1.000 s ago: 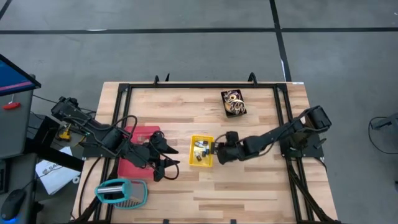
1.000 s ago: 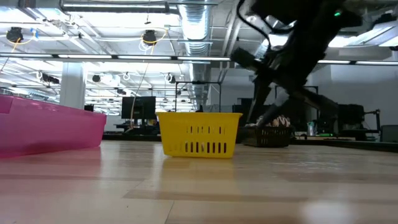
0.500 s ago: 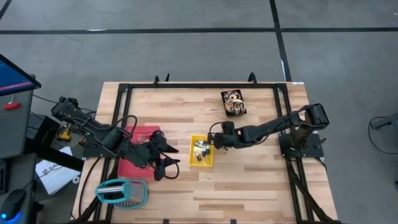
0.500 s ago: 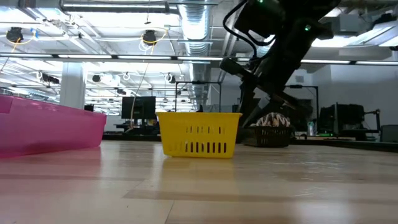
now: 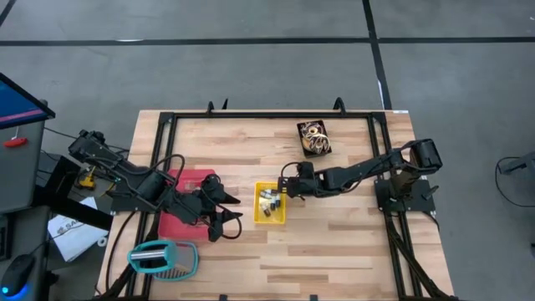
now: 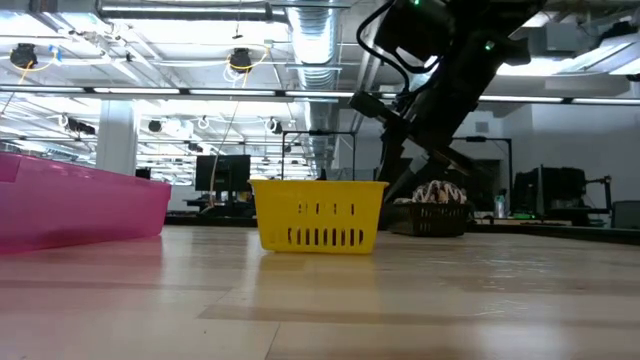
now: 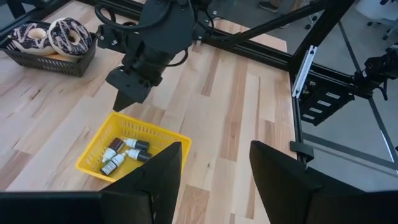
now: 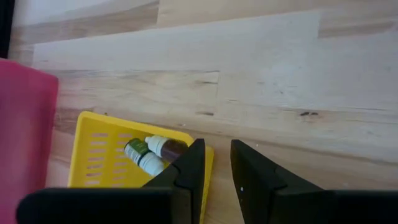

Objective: Pick & Place Food Item
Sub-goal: Adjust the yellow bin, then return to Home Position

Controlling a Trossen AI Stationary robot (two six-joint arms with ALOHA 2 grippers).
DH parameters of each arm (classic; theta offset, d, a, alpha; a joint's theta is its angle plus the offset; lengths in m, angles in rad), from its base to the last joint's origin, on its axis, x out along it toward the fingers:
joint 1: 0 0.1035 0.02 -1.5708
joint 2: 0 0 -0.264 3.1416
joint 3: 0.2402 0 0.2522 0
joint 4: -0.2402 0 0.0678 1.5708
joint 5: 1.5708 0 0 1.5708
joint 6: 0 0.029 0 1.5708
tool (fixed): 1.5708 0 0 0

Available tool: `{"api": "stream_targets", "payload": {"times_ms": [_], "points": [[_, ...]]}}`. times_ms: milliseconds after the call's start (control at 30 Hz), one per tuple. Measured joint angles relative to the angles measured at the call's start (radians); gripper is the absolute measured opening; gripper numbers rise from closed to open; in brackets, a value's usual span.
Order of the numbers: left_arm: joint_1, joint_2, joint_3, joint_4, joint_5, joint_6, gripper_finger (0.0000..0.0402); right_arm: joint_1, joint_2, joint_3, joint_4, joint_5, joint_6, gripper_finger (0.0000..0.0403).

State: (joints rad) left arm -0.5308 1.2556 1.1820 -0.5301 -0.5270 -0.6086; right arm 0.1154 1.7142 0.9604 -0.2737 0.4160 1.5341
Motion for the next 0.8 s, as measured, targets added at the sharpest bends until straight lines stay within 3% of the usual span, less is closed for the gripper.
{"api": "stream_targets", "payload": {"times_ms": [333, 467, 667, 733, 800], "points": [[0.000, 0.000, 0.000, 0.000, 0.000, 0.003, 0.0186, 0.000, -0.001, 0.000, 0.026, 0.010, -0.014, 0.0071], [-0.006, -0.031, -0.001, -0.006, -0.006, 0.062, 0.0186, 0.026, -0.067, 0.000, 0.050, 0.058, -0.077, 0.0071], [-0.006, -0.235, -0.036, -0.041, -0.049, 0.284, 0.0186, 0.129, -0.248, 0.000, -0.024, 0.127, -0.282, 0.0071], [-0.004, -0.345, -0.117, -0.007, -0.050, 0.346, 0.0186, 0.169, -0.313, 0.000, -0.087, 0.152, -0.309, 0.0071], [0.009, -0.461, -0.246, 0.140, -0.042, 0.407, 0.0186, 0.217, -0.375, 0.000, -0.146, 0.204, -0.307, 0.0071]]}}
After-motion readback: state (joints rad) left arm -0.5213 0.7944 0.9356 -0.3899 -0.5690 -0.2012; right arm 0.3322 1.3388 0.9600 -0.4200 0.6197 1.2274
